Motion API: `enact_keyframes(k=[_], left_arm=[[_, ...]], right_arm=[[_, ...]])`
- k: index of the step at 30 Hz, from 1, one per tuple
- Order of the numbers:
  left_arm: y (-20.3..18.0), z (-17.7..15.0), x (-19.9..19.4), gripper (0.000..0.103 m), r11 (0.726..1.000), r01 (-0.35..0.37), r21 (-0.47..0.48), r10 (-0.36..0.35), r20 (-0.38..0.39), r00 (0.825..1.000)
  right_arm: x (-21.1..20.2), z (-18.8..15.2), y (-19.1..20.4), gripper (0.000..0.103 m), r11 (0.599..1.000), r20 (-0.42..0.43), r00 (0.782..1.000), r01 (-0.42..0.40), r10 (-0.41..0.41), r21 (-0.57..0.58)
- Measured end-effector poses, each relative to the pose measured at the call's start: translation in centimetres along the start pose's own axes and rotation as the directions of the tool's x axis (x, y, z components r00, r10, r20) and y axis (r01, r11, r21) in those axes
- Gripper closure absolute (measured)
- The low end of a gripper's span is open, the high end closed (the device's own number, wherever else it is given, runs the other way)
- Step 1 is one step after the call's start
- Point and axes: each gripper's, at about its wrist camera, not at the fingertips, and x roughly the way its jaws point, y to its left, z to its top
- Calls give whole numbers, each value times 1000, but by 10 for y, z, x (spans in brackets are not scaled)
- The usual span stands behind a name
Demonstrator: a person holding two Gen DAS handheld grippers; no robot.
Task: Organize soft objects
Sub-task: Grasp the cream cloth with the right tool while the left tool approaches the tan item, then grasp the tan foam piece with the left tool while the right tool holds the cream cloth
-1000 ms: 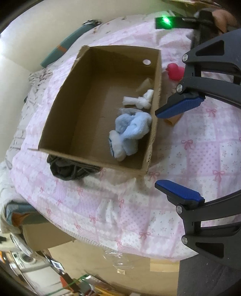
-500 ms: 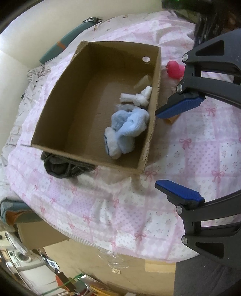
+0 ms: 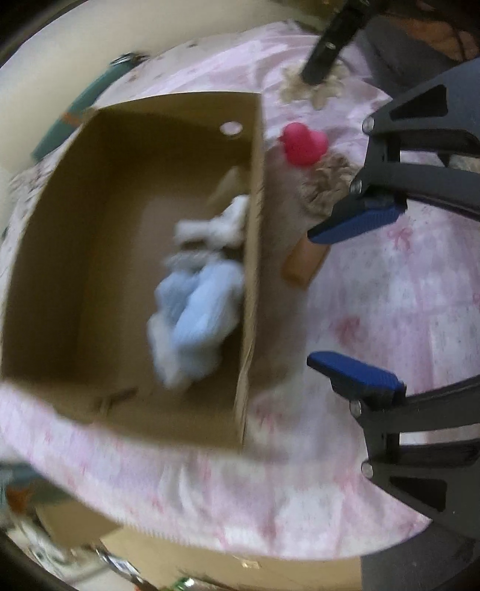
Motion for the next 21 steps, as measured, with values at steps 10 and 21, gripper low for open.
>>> enact_keyframes(k=[10,21], left_arm=[[-37,-3,54,57,990,-19,140,21,-9,1000],[-51,-12,61,96,979,40,199,-33,-37,999]], right_arm=[[12,2,-7,84,1000,-18,1000,-12,12,22],[17,2,-6,84,1000,-32,999,-12,13,17]])
